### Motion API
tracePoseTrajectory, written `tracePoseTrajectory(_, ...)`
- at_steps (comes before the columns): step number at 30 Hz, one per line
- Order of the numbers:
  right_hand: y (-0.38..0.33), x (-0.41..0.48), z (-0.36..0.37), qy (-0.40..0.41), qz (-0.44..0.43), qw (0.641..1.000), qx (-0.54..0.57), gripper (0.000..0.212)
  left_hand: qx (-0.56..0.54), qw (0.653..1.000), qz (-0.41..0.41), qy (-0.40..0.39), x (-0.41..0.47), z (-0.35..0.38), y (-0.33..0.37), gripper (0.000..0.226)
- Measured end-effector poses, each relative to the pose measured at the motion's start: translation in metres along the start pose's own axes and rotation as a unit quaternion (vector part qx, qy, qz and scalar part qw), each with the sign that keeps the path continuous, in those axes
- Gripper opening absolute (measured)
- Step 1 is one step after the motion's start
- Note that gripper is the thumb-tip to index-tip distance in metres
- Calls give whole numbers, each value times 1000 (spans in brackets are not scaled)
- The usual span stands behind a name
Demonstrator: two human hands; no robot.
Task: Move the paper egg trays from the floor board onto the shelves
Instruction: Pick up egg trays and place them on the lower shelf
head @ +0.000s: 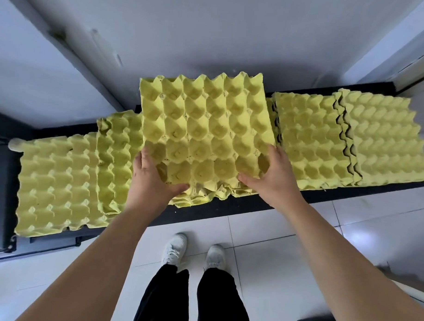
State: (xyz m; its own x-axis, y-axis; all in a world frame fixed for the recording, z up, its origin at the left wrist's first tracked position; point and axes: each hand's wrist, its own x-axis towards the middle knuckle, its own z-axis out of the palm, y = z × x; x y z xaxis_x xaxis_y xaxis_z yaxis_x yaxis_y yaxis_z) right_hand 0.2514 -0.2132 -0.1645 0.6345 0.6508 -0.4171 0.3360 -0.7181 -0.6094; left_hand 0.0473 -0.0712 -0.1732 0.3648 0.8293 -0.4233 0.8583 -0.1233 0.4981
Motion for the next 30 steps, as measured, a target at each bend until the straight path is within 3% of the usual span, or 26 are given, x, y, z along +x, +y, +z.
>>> tracePoseTrajectory(10, -103, -74, -58, 11, -126, 989, -77, 104, -63, 993, -13, 100, -96, -108, 8, 127)
tracePoseTrajectory(18, -196, -143, -81, 14, -236, 967, -95, 105, -122, 973, -9, 197, -177, -199, -16, 112)
tracePoseTrajectory(30, -340, -260, -6, -32, -357, 926, -119, 103, -178, 929, -20, 323, -292, -320, -130, 96)
